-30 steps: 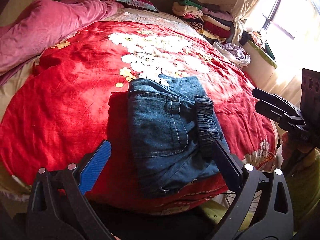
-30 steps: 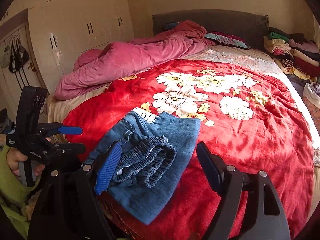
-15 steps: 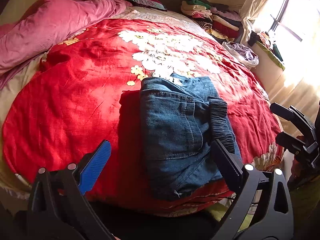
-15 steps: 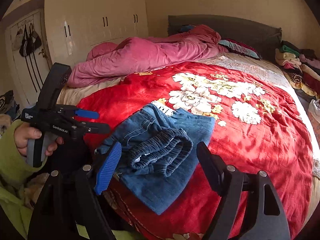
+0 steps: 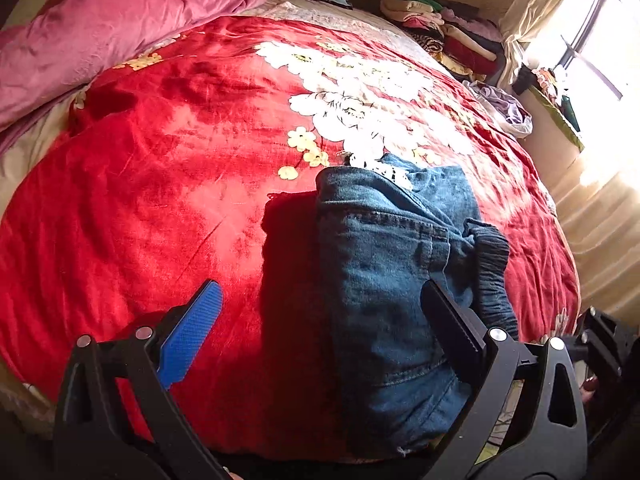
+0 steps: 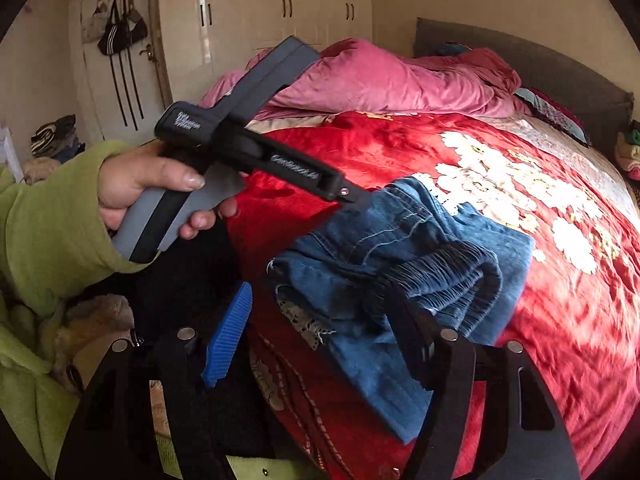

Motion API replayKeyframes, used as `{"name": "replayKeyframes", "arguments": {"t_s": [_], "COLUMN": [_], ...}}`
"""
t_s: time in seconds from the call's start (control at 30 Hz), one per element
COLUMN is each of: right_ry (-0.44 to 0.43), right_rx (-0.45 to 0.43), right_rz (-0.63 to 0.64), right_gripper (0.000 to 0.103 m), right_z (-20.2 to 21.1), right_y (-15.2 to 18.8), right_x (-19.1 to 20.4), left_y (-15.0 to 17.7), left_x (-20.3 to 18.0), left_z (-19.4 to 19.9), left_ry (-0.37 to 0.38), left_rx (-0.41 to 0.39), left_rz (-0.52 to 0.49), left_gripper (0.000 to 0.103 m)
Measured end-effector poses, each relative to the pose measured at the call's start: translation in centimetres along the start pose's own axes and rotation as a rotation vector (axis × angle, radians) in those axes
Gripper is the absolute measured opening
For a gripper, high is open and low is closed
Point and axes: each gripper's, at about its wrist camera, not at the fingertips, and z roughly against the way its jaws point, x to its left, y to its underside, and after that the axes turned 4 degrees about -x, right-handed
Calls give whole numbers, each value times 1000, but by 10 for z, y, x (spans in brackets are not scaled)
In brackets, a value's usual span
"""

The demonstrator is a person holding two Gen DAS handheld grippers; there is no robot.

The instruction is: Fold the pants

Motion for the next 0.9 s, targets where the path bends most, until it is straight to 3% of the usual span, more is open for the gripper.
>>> {"name": "replayKeyframes", "arguments": {"t_s": [0.07, 0.2, 0.27, 0.3, 0.33, 0.4, 0.6, 0.67, 0.73, 0.9], "right_ry": [-10, 7, -11, -43, -65, -77, -92, -104, -111, -74], "right_rx": [16, 42, 81, 120, 166, 216, 189, 168, 135, 57], "right_rz": [47, 159, 204, 224, 228, 229, 106, 91, 69, 32], "right_gripper": [58, 44, 29, 11, 9, 9, 10, 18, 39, 47], "right_z": [-13, -38, -54, -63, -70, -75, -72, -64, -50, -17], "right_y": [-4, -10, -10, -8, -4, 4, 12, 8, 4, -4], "right_x": [7, 18, 22, 24, 27, 29, 18, 17, 13, 2], "left_y": [-3, -5, -5, -4, -4, -3, -3, -3, -3, -3], "left_x": [-2, -9, -10, -10, -10, -9, -8, -10, -12, -19], "left_z": [-7, -21, -30, -33, -36, -38, -37, -33, -27, -15], "left_ry": [12, 15, -1, -6, -11, -13, -12, -13, -12, -18], "left_rx": [12, 39, 49, 51, 53, 52, 39, 31, 17, -8], "left_rz": [-10, -41, -50, -51, -51, -50, -49, -50, -56, -67], "left_gripper": [80, 76, 75, 75, 76, 76, 77, 77, 78, 83]}}
